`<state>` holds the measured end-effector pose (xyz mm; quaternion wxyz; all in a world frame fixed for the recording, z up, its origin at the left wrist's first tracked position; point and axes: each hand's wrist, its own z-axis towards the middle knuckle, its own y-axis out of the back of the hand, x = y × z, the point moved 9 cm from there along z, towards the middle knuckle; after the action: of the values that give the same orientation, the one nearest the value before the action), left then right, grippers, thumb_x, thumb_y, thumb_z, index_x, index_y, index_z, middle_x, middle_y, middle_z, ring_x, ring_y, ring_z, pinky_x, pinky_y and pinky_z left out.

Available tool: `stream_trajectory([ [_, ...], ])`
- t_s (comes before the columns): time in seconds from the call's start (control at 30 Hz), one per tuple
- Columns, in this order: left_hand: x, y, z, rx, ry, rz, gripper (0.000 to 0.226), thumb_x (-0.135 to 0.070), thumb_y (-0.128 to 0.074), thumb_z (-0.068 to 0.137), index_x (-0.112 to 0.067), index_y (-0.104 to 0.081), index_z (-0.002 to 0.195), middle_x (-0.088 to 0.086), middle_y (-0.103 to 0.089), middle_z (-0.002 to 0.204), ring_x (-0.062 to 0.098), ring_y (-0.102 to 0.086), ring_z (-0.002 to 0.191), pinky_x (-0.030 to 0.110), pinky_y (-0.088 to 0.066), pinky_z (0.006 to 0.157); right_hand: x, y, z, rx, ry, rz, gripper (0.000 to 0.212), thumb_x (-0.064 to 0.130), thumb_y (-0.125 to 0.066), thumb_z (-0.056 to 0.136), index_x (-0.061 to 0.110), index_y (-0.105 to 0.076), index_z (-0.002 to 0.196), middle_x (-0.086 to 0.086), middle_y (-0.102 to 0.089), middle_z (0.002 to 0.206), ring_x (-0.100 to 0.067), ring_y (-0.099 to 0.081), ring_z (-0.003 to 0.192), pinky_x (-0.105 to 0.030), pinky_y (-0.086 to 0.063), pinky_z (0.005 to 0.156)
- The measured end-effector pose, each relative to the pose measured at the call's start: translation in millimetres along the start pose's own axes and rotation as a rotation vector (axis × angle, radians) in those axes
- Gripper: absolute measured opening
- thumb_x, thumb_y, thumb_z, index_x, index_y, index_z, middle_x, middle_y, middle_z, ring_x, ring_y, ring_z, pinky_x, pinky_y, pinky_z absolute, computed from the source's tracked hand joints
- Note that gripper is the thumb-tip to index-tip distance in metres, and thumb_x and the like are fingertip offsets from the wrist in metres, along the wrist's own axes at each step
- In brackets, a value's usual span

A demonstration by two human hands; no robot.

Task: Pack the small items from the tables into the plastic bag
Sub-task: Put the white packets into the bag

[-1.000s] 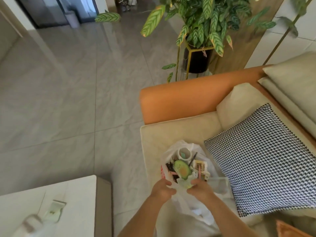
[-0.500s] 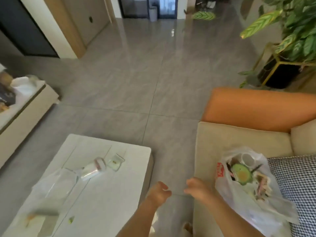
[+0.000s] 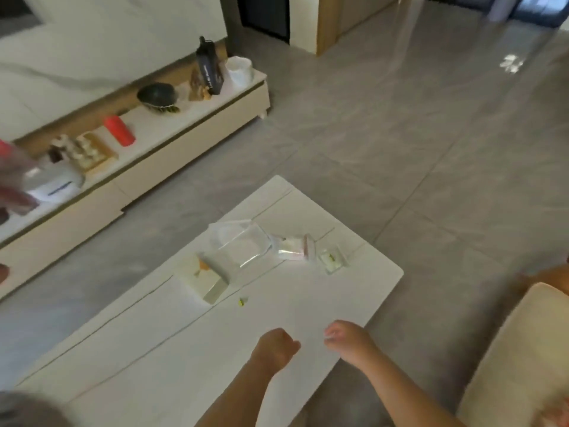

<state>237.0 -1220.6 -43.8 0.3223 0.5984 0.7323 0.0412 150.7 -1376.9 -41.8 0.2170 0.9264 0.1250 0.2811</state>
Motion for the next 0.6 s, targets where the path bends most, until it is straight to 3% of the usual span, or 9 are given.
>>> stream_trajectory([
  [0.23, 84, 56, 28, -0.058, 0.175, -0.132, 0.039, -0.038, -0.056, 0.089, -0.007, -0.062, 0.112, 0.011, -0.064, 0.116, 0.026, -0.062, 0.107, 0.034, -0.051, 0.094, 80, -55, 49, 0.119, 0.053, -0.147, 0.031, 0.028, -0.057, 0.080, 0.026, -0.062, 0.111, 0.005, -0.061, 0.118, -0.011, -0.059, 0.099, -0.024, -0.050, 0.084],
  [0.4, 116, 75, 71, -0.129, 0.219, -0.221, 0.032, -0.044, -0.058, 0.086, -0.020, -0.062, 0.107, -0.001, -0.062, 0.114, 0.016, -0.060, 0.103, 0.026, -0.049, 0.087, 111, -78, 103, 0.166, 0.099, -0.258, 0.030, 0.027, -0.057, 0.080, 0.026, -0.061, 0.110, 0.005, -0.061, 0.116, -0.011, -0.059, 0.093, -0.024, -0.051, 0.082],
  [0.6, 150, 83, 146, -0.190, 0.268, -0.273, 0.033, -0.043, -0.054, 0.088, -0.026, -0.058, 0.116, -0.005, -0.061, 0.115, 0.013, -0.060, 0.099, 0.025, -0.051, 0.088, 122, -102, 185, 0.201, 0.136, -0.424, 0.031, 0.030, -0.053, 0.083, 0.027, -0.058, 0.114, 0.007, -0.059, 0.120, -0.011, -0.057, 0.107, -0.021, -0.044, 0.083],
])
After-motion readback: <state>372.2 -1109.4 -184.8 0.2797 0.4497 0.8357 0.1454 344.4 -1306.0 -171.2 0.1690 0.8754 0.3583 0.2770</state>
